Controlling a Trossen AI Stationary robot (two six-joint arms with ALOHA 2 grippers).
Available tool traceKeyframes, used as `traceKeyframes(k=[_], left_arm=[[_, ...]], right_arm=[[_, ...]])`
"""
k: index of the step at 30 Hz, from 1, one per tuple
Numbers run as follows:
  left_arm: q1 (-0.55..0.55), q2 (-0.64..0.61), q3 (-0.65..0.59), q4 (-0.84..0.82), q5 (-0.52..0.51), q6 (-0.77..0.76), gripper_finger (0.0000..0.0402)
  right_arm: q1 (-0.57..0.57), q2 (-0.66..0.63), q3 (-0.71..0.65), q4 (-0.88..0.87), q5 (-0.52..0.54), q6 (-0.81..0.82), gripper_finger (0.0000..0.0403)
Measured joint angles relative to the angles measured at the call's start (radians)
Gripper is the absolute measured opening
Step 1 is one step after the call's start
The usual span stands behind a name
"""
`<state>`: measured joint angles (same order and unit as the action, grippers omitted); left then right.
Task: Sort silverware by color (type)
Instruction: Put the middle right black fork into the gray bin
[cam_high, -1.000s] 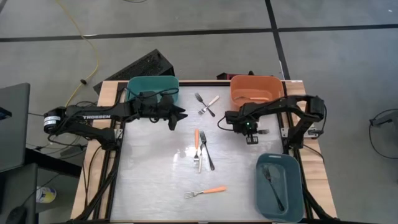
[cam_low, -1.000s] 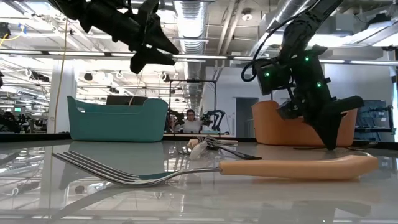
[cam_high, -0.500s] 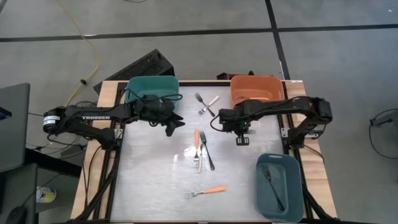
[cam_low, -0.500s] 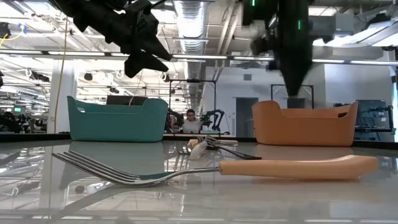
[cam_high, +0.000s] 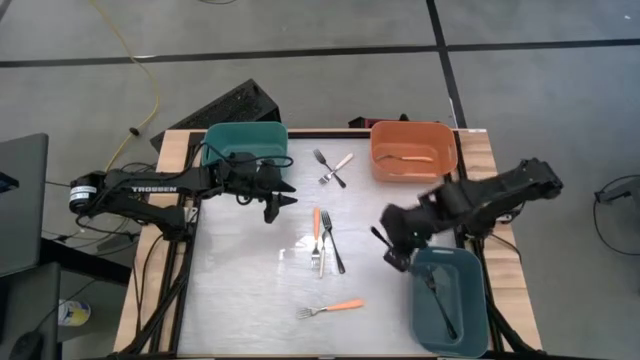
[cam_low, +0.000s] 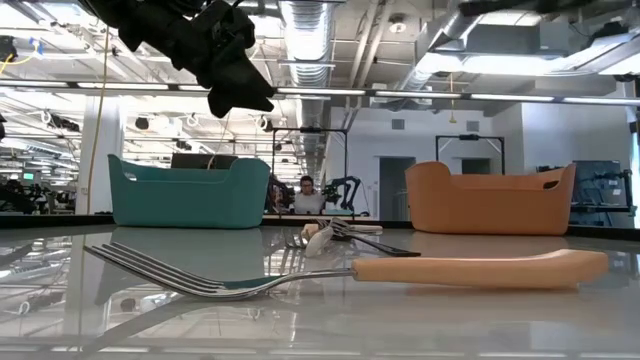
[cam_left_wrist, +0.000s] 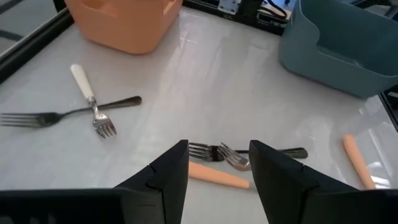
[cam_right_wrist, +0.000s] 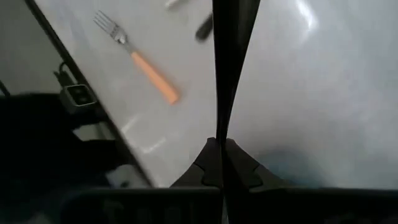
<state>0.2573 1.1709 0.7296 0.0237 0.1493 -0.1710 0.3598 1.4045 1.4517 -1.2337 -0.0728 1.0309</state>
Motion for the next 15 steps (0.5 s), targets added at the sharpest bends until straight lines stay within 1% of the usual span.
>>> traceKeyframes(k=[2, 5, 11, 15], left_arm=[[0.0, 0.0, 0.0, 0.005, 0.0, 0.006, 0.0153], [0.0, 0.0, 0.0, 0.031, 0.014, 0.005, 0.0153], [0.0, 0.0, 0.0, 0.056, 0.03, 0.008, 0.0153], [0.0, 0.0, 0.0, 0.054, 0.03, 0.002, 0.0153]], right_arm=[[0.076, 0.006, 0.0, -0.01, 0.02, 0.146, 0.0017], [0.185, 0.033, 0.0, -0.044, 0.034, 0.316, 0.0017], [0.358, 0.101, -0.001, -0.112, 0.033, 0.584, 0.0017], [0.445, 0.107, -0.052, -0.112, 0.022, 0.742, 0.0017]])
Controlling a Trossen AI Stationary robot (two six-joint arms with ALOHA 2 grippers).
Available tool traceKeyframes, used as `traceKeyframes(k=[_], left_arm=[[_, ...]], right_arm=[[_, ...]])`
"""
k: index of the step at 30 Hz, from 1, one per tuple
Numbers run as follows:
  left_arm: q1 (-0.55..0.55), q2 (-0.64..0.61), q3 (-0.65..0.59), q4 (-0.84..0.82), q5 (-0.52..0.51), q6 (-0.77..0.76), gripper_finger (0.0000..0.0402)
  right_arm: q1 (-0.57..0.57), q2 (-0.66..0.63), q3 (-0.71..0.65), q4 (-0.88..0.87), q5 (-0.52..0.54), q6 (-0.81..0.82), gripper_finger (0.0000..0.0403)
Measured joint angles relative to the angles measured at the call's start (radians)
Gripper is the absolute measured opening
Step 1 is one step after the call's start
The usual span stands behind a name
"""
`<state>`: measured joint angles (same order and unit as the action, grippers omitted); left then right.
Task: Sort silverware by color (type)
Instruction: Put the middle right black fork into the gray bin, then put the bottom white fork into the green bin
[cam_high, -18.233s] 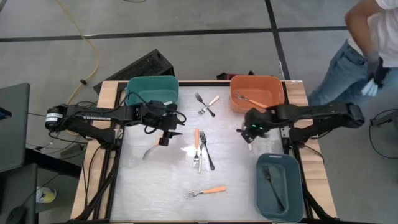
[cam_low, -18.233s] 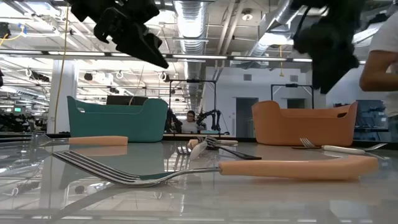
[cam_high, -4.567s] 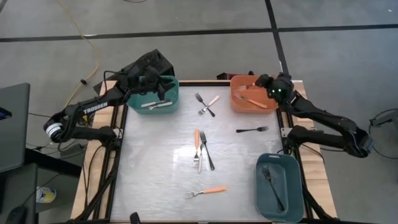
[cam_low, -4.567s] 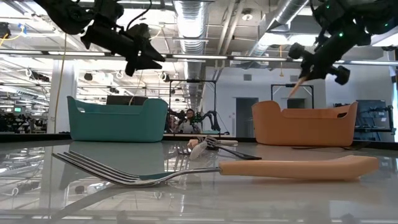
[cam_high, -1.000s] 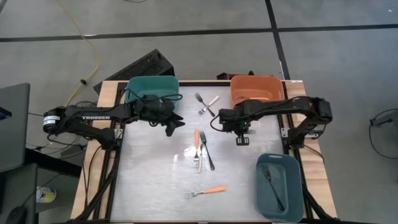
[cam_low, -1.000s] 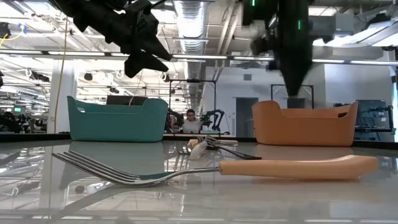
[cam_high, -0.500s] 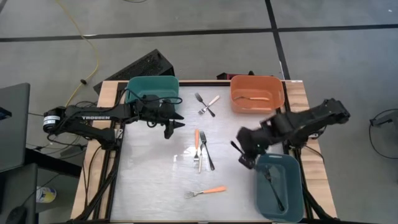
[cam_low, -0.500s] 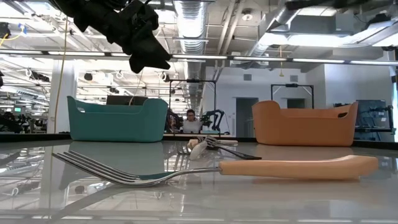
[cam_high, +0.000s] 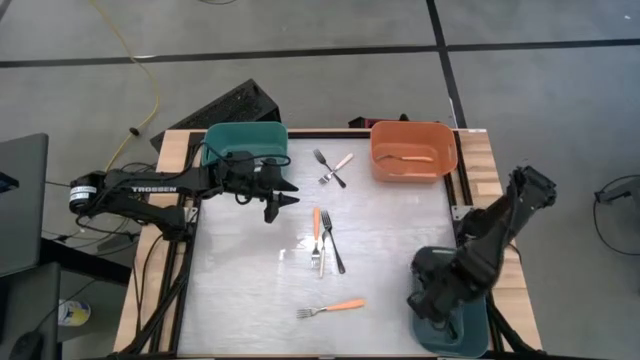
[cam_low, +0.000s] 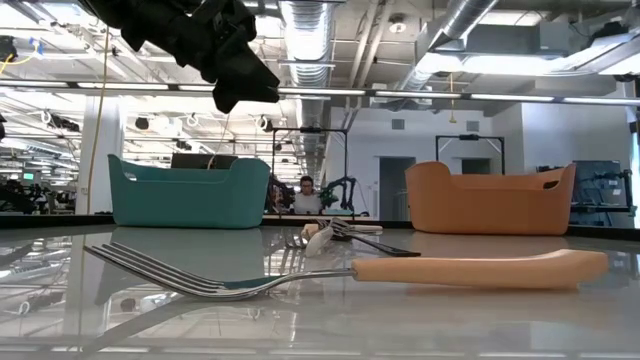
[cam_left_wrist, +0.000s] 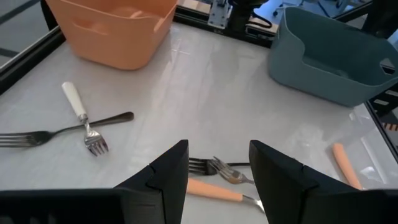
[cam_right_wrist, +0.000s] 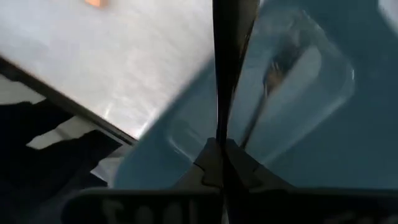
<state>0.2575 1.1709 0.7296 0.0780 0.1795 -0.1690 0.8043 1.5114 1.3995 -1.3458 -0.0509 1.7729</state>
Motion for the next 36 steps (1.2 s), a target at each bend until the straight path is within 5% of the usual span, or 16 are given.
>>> traceKeyframes(k=[9, 18, 30, 36], left_arm=[[0.0, 0.0, 0.0, 0.0, -0.004, -0.051, 0.0153], [0.001, 0.0, 0.0, 0.003, -0.048, -0.148, 0.0153], [0.001, 0.0, 0.0, 0.051, -0.131, -0.247, 0.0153], [0.001, 0.0, 0.0, 0.049, -0.174, -0.299, 0.0153]], right_arm=[[0.13, -0.044, -0.224, 0.122, -0.005, 0.314, 0.0017], [0.14, -0.051, -0.361, 0.271, -0.005, 0.356, 0.0067], [0.085, -0.27, -0.36, 0.235, -0.081, 0.177, 0.0232], [0.004, -0.494, -0.359, 0.2, 0.02, 0.027, 0.0256]])
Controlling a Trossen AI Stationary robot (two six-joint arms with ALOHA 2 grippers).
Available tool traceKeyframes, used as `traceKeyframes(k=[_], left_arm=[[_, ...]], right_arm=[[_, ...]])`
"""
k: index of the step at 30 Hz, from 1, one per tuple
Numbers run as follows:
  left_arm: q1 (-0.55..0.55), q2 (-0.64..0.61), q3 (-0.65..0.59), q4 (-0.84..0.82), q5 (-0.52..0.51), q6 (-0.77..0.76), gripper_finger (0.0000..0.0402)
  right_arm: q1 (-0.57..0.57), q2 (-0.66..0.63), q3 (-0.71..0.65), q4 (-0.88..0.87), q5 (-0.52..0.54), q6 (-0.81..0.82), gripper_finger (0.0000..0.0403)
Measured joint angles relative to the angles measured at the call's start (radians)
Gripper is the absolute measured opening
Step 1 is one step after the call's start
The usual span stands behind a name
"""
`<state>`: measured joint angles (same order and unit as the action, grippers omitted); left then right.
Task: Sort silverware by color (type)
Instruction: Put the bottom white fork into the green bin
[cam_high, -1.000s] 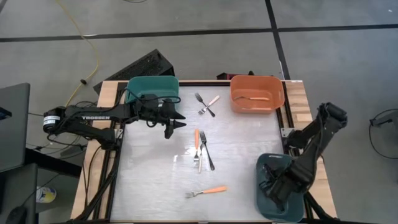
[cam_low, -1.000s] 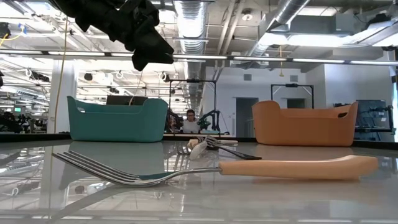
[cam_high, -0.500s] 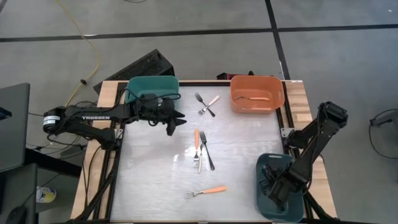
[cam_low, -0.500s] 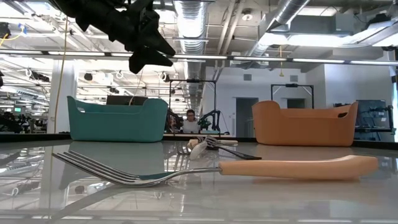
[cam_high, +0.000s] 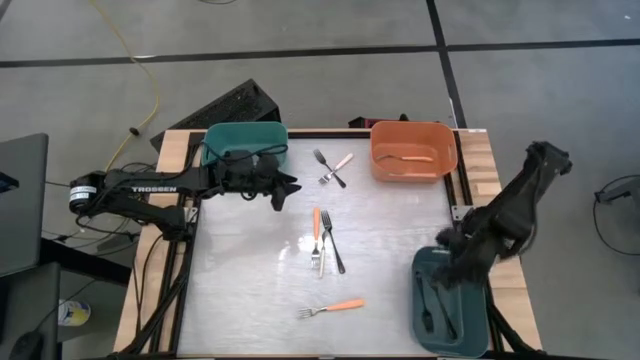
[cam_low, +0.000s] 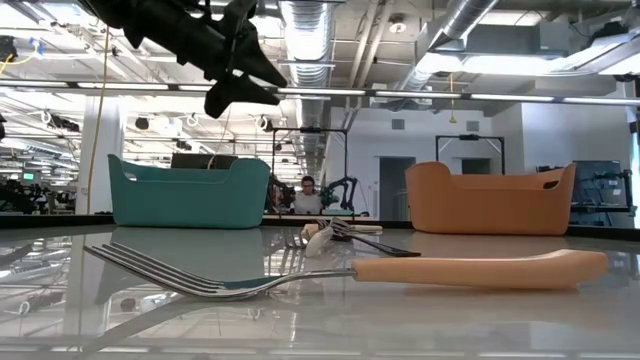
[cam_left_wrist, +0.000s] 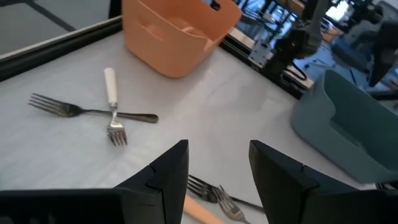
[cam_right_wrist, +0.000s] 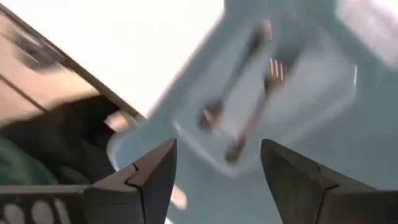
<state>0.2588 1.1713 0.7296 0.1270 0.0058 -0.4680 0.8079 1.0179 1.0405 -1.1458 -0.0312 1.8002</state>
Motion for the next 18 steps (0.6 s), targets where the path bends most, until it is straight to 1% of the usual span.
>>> traceKeyframes(k=[2, 4, 7, 9, 11, 13, 15, 18], left_arm=[[0.0, 0.0, 0.0, 0.0, -0.022, -0.021, 0.0153], [0.0, 0.0, 0.0, 0.0, -0.048, -0.049, 0.0153], [0.0, 0.0, 0.0, -0.001, -0.093, -0.095, 0.0153], [0.0, 0.0, 0.0, -0.001, -0.111, -0.123, 0.0153], [0.0, 0.0, 0.0, -0.004, -0.127, -0.149, 0.0153], [0.0, 0.0, 0.0, -0.014, -0.131, -0.172, 0.0153], [-0.001, 0.0, 0.0, -0.039, -0.131, -0.203, 0.0153], [-0.013, 0.0, 0.0, -0.105, -0.129, -0.253, 0.0153]], right_arm=[[-0.045, -0.061, 0.0, -0.024, 0.121, -0.083, 0.0255], [-0.105, -0.111, 0.0, -0.038, 0.256, -0.21, 0.0255], [-0.226, -0.164, 0.0, -0.005, 0.44, -0.463, 0.0255], [-0.316, -0.181, 0.0, 0.056, 0.506, -0.659, 0.0254], [-0.411, -0.182, 0.0, 0.137, 0.523, -0.864, 0.0254], [-0.5, -0.171, -0.001, 0.217, 0.511, -1.056, 0.0254], [-0.595, -0.143, -0.018, 0.318, 0.443, -1.231, 0.0254], [-0.748, -0.096, -0.076, 0.473, 0.255, -1.411, 0.0254]])
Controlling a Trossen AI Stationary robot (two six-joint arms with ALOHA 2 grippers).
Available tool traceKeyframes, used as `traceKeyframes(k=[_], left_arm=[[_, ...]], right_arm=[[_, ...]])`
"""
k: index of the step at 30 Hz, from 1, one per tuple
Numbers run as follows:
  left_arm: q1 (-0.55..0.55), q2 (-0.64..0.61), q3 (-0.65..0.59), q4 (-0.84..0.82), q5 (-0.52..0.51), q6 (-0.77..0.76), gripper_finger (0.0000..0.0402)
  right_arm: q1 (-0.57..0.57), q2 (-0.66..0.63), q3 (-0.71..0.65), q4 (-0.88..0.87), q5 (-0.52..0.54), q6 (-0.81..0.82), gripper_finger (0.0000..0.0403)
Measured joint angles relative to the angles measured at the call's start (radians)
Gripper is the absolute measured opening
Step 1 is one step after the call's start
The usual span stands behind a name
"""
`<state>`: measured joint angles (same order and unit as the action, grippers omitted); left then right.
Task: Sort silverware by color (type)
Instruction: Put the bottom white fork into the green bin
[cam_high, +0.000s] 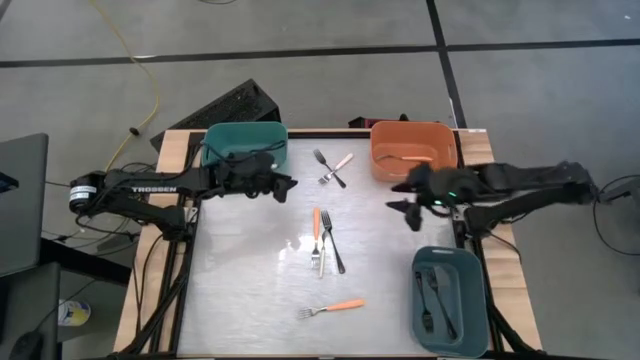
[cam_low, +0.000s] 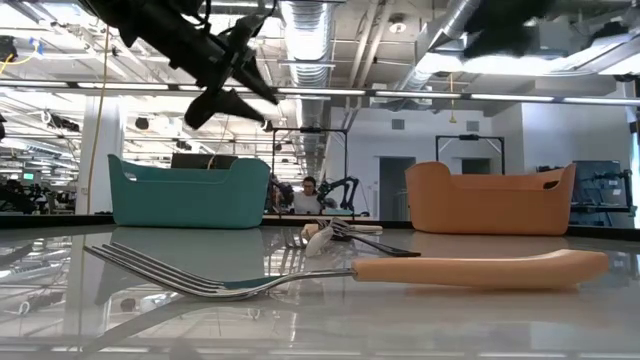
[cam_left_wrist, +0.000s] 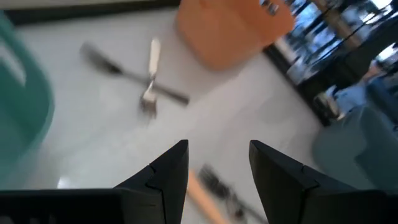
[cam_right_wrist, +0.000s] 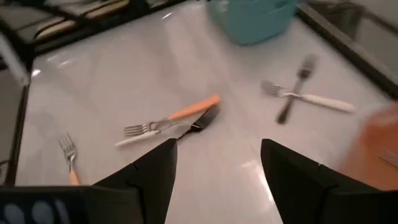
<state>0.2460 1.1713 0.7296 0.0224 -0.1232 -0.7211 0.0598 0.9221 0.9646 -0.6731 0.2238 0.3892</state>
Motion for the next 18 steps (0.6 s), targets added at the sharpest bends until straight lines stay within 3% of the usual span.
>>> traceKeyframes(k=[4, 8, 13, 18], left_arm=[[-0.025, 0.0, 0.0, -0.153, 0.005, -0.033, 0.0153], [-0.034, 0.0, 0.0, -0.3, 0.012, -0.002, 0.0153], [-0.035, 0.0, 0.0, -0.362, 0.024, 0.1, 0.0153], [-0.056, 0.0, 0.0, -0.364, 0.032, 0.226, 0.0153]], right_arm=[[-0.184, 0.112, -0.067, 0.229, -0.162, -0.056, 0.0254], [-0.267, 0.277, -0.066, 0.369, -0.167, -0.055, 0.0254], [-0.244, 0.488, 0.015, 0.369, -0.171, 0.054, 0.0254], [-0.141, 0.646, 0.092, 0.171, -0.171, 0.267, 0.0254]])
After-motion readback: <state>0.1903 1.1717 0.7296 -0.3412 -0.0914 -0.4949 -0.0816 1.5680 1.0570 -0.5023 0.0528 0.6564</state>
